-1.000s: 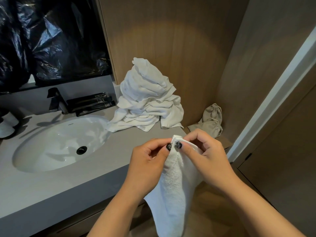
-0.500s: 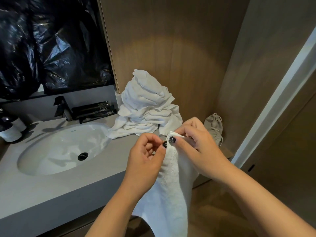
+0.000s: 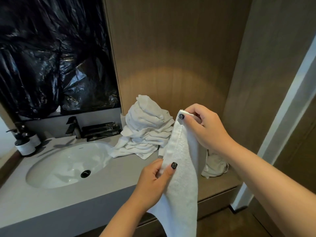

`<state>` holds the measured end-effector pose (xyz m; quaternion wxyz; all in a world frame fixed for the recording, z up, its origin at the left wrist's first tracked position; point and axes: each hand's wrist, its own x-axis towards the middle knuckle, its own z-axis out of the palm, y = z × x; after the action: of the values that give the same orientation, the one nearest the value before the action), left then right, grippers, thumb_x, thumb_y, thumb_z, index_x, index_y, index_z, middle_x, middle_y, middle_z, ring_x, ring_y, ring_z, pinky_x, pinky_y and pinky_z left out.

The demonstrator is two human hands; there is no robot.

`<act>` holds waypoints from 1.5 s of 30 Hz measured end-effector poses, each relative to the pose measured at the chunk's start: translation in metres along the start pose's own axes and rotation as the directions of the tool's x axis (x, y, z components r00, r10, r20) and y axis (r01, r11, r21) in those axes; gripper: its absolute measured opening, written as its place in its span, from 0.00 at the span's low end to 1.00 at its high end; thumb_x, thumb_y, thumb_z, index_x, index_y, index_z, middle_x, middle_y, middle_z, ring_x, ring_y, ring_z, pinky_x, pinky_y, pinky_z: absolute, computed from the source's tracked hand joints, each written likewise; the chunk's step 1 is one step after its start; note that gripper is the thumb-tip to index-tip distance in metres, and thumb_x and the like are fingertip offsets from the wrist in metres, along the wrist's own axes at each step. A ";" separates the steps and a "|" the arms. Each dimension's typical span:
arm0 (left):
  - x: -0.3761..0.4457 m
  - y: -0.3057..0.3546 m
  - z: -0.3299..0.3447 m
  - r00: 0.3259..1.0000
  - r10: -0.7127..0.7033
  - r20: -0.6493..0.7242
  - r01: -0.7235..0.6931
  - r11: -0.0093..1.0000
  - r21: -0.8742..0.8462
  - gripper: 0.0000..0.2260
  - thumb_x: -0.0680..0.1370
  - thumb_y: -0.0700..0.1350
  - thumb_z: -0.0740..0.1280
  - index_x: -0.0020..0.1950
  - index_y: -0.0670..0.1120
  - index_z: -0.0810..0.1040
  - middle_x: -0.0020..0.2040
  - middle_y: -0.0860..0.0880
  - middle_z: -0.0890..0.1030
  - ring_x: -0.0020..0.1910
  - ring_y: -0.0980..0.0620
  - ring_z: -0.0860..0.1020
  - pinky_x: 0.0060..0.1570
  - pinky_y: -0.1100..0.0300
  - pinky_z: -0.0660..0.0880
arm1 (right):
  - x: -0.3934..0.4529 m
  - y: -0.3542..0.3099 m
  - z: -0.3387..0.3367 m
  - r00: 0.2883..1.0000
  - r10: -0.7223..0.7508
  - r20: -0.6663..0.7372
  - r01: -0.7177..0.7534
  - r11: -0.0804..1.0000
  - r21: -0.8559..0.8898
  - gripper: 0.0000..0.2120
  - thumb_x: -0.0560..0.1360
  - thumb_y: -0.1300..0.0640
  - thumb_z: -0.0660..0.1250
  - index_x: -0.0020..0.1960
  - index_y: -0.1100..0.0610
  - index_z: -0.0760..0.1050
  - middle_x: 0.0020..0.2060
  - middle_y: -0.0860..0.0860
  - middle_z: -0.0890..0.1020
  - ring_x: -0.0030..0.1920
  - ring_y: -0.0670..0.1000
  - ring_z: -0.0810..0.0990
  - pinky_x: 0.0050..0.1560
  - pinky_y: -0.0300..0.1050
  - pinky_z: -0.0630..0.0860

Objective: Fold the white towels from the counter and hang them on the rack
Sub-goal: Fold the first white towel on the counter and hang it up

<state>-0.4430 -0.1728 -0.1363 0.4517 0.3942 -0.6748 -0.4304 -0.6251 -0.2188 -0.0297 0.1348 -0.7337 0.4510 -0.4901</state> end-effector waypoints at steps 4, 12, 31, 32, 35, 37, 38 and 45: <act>0.012 -0.009 -0.006 1.000 0.007 0.005 -0.007 0.986 0.166 0.21 0.78 0.63 0.64 0.32 0.50 0.72 0.35 0.57 0.71 0.33 0.60 0.69 0.37 0.66 0.66 | 0.006 0.030 -0.009 0.989 0.129 -0.068 -0.130 0.992 0.000 0.09 0.79 0.54 0.65 0.40 0.53 0.73 0.38 0.47 0.77 0.38 0.43 0.73 0.39 0.36 0.69; 0.017 -0.052 -0.023 0.973 -0.113 0.203 0.029 0.926 0.377 0.19 0.73 0.68 0.62 0.35 0.56 0.81 0.41 0.53 0.72 0.39 0.56 0.74 0.41 0.61 0.70 | -0.001 0.074 -0.022 0.948 0.276 -0.159 -0.273 0.961 0.043 0.11 0.79 0.54 0.64 0.40 0.58 0.74 0.37 0.47 0.75 0.37 0.44 0.72 0.39 0.40 0.69; 0.068 -0.071 -0.121 0.944 -0.279 -0.174 0.282 0.959 -0.007 0.10 0.67 0.51 0.74 0.37 0.45 0.87 0.40 0.48 0.84 0.39 0.54 0.79 0.42 0.60 0.74 | 0.019 0.169 -0.015 0.722 0.647 -0.244 -0.579 0.759 0.299 0.10 0.80 0.54 0.63 0.48 0.59 0.79 0.45 0.52 0.81 0.47 0.52 0.77 0.48 0.49 0.73; 0.072 -0.074 -0.128 0.932 -0.300 -0.203 0.295 0.954 -0.056 0.10 0.66 0.50 0.75 0.38 0.44 0.87 0.40 0.46 0.84 0.39 0.52 0.79 0.43 0.57 0.75 | 0.021 0.174 -0.009 0.721 0.659 -0.211 -0.592 0.746 0.307 0.09 0.80 0.53 0.63 0.48 0.56 0.80 0.47 0.52 0.82 0.50 0.53 0.79 0.51 0.51 0.75; 0.088 -0.080 -0.151 0.902 -0.338 -0.269 0.316 0.941 -0.125 0.06 0.66 0.45 0.76 0.38 0.43 0.87 0.41 0.44 0.85 0.39 0.50 0.81 0.42 0.55 0.77 | 0.029 0.188 0.009 0.753 0.639 -0.156 -0.584 0.758 0.290 0.08 0.80 0.52 0.64 0.48 0.52 0.81 0.48 0.52 0.83 0.52 0.54 0.80 0.53 0.52 0.76; 0.104 -0.084 -0.168 0.887 -0.348 -0.304 0.315 0.937 -0.152 0.03 0.65 0.41 0.77 0.37 0.43 0.87 0.41 0.45 0.86 0.38 0.51 0.82 0.41 0.57 0.79 | 0.039 0.192 0.022 0.777 0.609 -0.160 -0.562 0.785 0.261 0.07 0.80 0.53 0.65 0.49 0.53 0.81 0.48 0.52 0.83 0.51 0.53 0.80 0.49 0.48 0.75; 0.112 -0.086 -0.176 0.883 -0.345 -0.317 0.313 0.938 -0.148 0.02 0.65 0.39 0.77 0.36 0.42 0.87 0.41 0.46 0.86 0.37 0.52 0.83 0.40 0.60 0.80 | 0.045 0.193 0.028 0.781 0.601 -0.170 -0.556 0.793 0.248 0.07 0.80 0.53 0.65 0.49 0.53 0.81 0.47 0.53 0.83 0.50 0.54 0.80 0.48 0.48 0.75; 0.183 -0.101 -0.233 0.915 -0.109 -0.389 0.203 0.956 0.211 0.07 0.69 0.43 0.78 0.35 0.54 0.86 0.37 0.54 0.85 0.35 0.51 0.81 0.33 0.60 0.77 | 0.103 0.185 0.061 0.805 0.519 -0.289 -0.510 0.853 0.112 0.06 0.77 0.56 0.69 0.42 0.57 0.81 0.38 0.55 0.82 0.41 0.51 0.78 0.43 0.47 0.74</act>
<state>-0.2593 -0.4256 -0.1296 0.4831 0.5748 -0.5907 -0.2952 -0.6600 -0.4182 -0.1159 0.2010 -0.4962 0.6409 -0.5502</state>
